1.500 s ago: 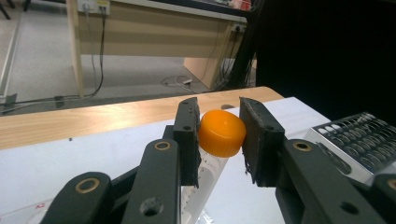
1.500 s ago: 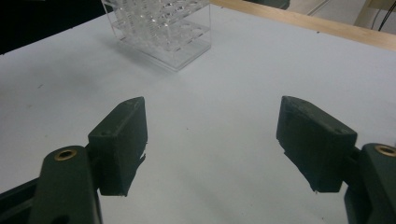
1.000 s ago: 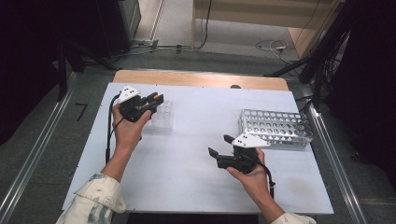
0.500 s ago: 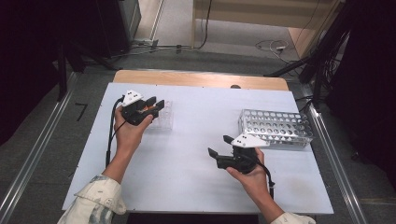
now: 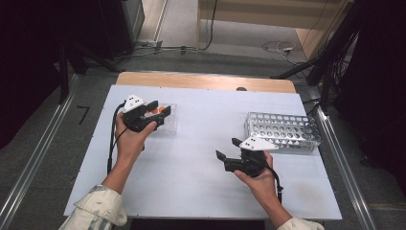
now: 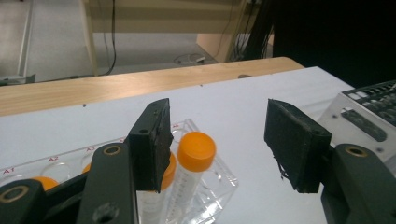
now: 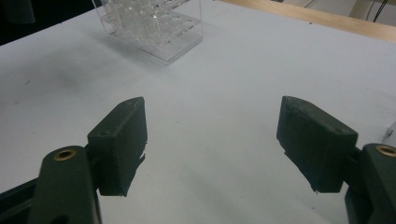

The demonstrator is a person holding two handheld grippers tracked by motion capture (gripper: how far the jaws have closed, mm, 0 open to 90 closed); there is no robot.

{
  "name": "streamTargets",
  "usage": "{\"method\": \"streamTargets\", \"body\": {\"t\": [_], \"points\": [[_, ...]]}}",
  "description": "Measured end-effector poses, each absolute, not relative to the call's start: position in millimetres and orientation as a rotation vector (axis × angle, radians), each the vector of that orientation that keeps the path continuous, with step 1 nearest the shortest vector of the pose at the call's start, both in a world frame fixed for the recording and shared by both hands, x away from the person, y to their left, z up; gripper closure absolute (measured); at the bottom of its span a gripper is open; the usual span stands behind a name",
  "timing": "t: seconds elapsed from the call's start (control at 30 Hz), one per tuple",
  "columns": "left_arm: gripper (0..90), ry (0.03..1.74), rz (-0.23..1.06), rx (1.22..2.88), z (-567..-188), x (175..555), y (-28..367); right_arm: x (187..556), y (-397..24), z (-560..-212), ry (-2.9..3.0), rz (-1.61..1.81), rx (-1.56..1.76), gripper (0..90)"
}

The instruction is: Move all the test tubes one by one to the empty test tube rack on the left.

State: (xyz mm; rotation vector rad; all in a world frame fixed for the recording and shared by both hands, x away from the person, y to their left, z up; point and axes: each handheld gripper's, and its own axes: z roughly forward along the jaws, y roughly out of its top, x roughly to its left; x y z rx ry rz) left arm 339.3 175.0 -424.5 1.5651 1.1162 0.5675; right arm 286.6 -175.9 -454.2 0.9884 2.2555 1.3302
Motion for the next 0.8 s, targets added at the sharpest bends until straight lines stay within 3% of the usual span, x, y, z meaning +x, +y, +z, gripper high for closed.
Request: {"method": "streamTargets", "body": {"t": [0.8], "points": [[28.9,1.048,0.520,1.636,-427.7,284.6,169.7,287.3,-214.1,-448.1,2.163,1.283,1.066,23.0]]}}
